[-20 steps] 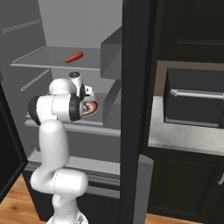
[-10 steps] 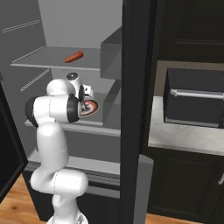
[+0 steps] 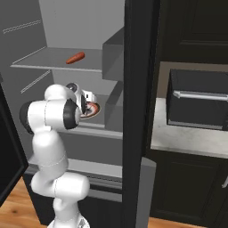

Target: Retrieve the fish from the fridge and place it on the cutting board.

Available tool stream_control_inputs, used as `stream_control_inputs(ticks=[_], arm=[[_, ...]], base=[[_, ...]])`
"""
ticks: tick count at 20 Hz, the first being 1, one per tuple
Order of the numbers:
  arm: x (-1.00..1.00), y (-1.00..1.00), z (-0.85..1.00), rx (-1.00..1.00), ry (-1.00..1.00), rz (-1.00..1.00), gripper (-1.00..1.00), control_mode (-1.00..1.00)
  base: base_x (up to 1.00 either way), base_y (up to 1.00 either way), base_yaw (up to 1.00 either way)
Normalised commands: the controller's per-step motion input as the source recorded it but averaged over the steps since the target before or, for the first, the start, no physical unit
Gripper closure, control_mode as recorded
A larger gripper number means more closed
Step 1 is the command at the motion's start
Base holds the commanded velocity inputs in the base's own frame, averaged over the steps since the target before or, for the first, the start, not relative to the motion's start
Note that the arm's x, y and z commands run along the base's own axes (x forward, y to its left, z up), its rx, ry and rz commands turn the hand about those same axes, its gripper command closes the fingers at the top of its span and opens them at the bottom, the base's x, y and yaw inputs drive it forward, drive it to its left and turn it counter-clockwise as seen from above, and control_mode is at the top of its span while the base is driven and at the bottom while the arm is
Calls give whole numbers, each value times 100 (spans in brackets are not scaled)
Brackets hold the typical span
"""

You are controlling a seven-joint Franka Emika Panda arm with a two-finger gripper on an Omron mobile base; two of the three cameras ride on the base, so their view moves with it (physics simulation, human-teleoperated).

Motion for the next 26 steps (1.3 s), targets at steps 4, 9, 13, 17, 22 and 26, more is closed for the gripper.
stream_control_inputs(ticks=[4, 9, 13, 17, 22, 26], arm=[[-50, 0, 66, 0, -12, -1, 100, -100], [-54, 0, 67, 0, -4, 0, 100, -100], [-68, -13, 57, 1, 0, -3, 100, -100], [-92, -21, 46, 0, 0, -4, 100, -100], [-97, -13, 72, 0, 2, -1, 100, -100], [-81, -28, 100, 8, 20, -6, 100, -100]], base=[[0, 0, 0], [0, 0, 0], [0, 0, 0], [0, 0, 0], [0, 0, 0], [0, 0, 0]])
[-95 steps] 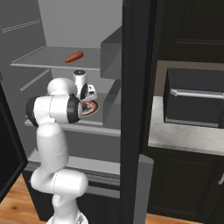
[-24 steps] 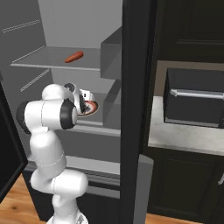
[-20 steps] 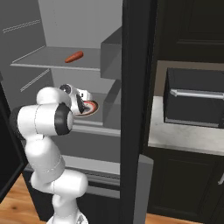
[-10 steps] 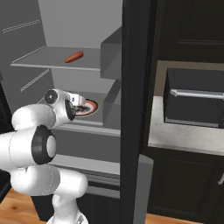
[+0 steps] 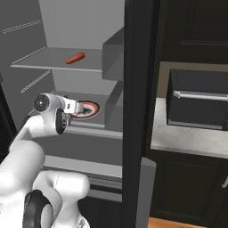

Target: Retrieve the fish from the fridge and place it on the cutting board.

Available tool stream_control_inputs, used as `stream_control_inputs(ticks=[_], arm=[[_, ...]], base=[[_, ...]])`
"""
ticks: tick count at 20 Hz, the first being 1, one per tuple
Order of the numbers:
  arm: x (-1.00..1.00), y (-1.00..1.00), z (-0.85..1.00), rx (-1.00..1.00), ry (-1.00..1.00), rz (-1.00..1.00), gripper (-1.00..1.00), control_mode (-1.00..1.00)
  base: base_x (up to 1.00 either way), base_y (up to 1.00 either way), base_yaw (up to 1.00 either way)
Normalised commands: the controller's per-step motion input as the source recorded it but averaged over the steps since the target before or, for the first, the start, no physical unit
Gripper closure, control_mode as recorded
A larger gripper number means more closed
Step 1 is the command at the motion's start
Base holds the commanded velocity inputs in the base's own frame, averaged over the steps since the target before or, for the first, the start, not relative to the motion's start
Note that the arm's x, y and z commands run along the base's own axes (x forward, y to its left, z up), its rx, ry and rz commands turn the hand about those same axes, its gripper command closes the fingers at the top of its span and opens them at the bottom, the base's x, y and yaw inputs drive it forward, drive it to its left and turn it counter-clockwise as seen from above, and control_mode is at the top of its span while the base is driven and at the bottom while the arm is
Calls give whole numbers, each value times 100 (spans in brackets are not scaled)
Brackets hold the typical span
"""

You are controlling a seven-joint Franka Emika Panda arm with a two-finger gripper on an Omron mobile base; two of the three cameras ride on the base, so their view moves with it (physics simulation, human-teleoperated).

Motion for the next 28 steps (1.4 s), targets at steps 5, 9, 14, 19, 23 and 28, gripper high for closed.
stream_control_inputs(ticks=[5, 9, 14, 19, 23, 28], arm=[[-35, -29, 81, 7, 58, -2, 100, -100], [-2, -9, 20, -5, 49, -4, 100, -100], [-8, -1, 1, -6, 23, -15, 100, -100], [-1, 0, 0, 0, 4, 0, 100, -100], [-45, -12, 0, 0, 5, 0, 100, -100], [-83, -26, 0, 0, 0, -1, 100, -100]], base=[[0, 0, 0], [0, 0, 0], [0, 0, 0], [0, 0, 0], [0, 0, 0], [0, 0, 0]])
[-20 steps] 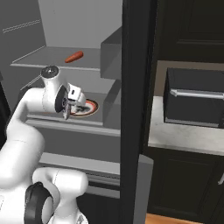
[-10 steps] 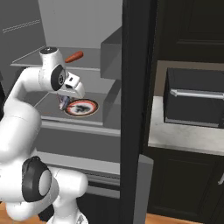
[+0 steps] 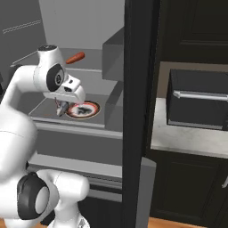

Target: Retrieve the fish from the fridge and place it on the cutting board.

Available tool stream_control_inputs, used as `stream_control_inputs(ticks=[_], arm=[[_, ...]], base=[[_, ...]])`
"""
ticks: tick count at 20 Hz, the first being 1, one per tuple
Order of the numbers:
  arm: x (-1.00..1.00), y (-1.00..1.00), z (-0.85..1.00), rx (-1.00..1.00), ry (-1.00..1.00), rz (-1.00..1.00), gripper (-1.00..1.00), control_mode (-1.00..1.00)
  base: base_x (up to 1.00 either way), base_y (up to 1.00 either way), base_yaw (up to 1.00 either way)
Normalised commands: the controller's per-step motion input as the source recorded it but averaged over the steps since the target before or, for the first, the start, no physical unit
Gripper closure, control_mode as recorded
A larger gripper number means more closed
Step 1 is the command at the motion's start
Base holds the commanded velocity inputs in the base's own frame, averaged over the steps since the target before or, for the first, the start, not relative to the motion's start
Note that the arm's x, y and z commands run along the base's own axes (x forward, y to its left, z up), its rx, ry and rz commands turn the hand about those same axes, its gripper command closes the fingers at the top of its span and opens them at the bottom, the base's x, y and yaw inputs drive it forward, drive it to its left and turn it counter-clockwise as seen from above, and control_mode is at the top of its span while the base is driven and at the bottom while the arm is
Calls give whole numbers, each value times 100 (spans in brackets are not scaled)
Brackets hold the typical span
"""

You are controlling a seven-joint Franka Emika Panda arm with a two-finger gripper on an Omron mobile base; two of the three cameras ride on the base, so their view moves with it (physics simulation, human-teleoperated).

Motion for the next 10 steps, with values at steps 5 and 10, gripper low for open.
stream_control_inputs(ticks=[5, 10], arm=[[-75, -14, 0, 0, 0, -1, 100, -100], [-72, -10, 3, 0, 11, -3, 100, -100]], base=[[0, 0, 0], [0, 0, 0]])
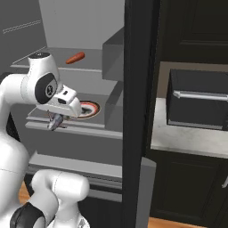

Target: Retrieve the fish from the fridge and place it on the cutting board.

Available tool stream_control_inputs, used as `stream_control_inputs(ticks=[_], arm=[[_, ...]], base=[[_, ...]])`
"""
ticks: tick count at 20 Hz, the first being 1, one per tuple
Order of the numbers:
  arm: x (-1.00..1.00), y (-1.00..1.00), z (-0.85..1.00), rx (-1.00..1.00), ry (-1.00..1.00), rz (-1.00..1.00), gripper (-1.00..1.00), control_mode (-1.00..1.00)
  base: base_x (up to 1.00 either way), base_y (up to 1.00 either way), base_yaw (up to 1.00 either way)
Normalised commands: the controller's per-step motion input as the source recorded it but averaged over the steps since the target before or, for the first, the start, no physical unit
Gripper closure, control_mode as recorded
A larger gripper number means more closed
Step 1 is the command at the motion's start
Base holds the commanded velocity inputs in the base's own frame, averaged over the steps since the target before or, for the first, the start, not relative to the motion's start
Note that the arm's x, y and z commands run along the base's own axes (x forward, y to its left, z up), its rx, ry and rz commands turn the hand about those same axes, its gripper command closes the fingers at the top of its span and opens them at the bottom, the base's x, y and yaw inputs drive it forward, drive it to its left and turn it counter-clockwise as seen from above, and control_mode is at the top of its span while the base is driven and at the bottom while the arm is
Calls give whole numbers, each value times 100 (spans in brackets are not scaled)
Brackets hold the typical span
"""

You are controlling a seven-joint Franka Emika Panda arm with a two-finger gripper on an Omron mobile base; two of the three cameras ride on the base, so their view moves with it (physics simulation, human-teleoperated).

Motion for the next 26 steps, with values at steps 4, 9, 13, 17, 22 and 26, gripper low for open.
stream_control_inputs(ticks=[4, 9, 13, 17, 22, 26], arm=[[-78, 0, 0, 0, 9, -4, 100, -100], [-71, -4, 0, 0, 8, -6, 100, -100], [-22, -5, -1, 0, 3, -5, 100, -100], [0, 0, 0, 0, 0, 0, 100, -100], [0, 0, 0, 0, 0, 0, 100, -100], [0, 0, 0, 0, 0, 0, 100, 100]], base=[[0, 0, 0], [0, 0, 0], [0, 0, 0], [0, 0, 0], [0, 0, 0], [-14, 0, -5]])
